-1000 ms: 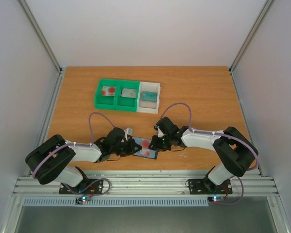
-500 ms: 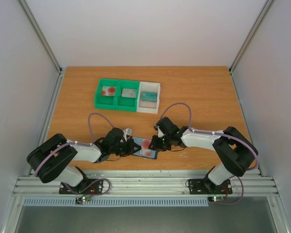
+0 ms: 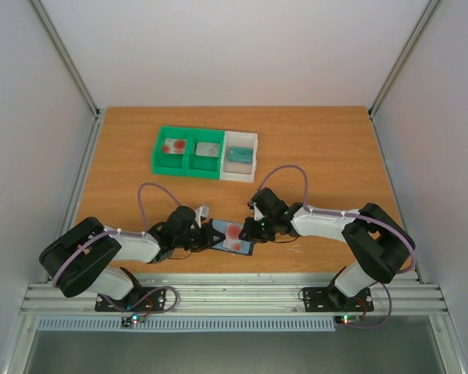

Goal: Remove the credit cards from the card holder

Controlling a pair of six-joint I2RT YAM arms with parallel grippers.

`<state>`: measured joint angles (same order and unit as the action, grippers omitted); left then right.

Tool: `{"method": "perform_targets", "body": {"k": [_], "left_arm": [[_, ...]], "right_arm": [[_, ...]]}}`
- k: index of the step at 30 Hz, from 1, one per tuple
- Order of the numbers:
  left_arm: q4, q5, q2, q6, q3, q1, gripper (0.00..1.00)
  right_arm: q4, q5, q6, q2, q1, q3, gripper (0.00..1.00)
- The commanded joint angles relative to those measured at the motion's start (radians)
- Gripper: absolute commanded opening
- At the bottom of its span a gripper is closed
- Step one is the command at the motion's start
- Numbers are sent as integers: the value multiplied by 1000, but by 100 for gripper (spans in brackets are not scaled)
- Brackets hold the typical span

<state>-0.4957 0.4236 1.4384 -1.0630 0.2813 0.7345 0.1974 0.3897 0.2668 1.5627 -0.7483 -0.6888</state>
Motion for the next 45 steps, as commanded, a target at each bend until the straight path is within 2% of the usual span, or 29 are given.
{"method": "perform_targets", "body": {"k": [1, 7, 19, 32, 39, 45], "left_arm": [[-9, -11, -40, 17, -11, -7, 0], [31, -22, -87, 13, -13, -13, 0], [235, -68, -239, 62, 4, -16, 0], [616, -214, -503, 159, 82, -16, 0], [748, -166, -643, 244, 138, -16, 0], [744, -28, -687, 325, 165, -15, 0]], "right_arm": [[59, -97, -20, 40, -2, 40, 20], [54, -96, -26, 47, -1, 39, 20], [55, -66, -56, 18, -2, 32, 20], [123, -36, -249, -271, 15, 4, 33], [223, -15, -382, -444, 22, -61, 39], [374, 44, -475, -516, 22, -181, 43]]}}
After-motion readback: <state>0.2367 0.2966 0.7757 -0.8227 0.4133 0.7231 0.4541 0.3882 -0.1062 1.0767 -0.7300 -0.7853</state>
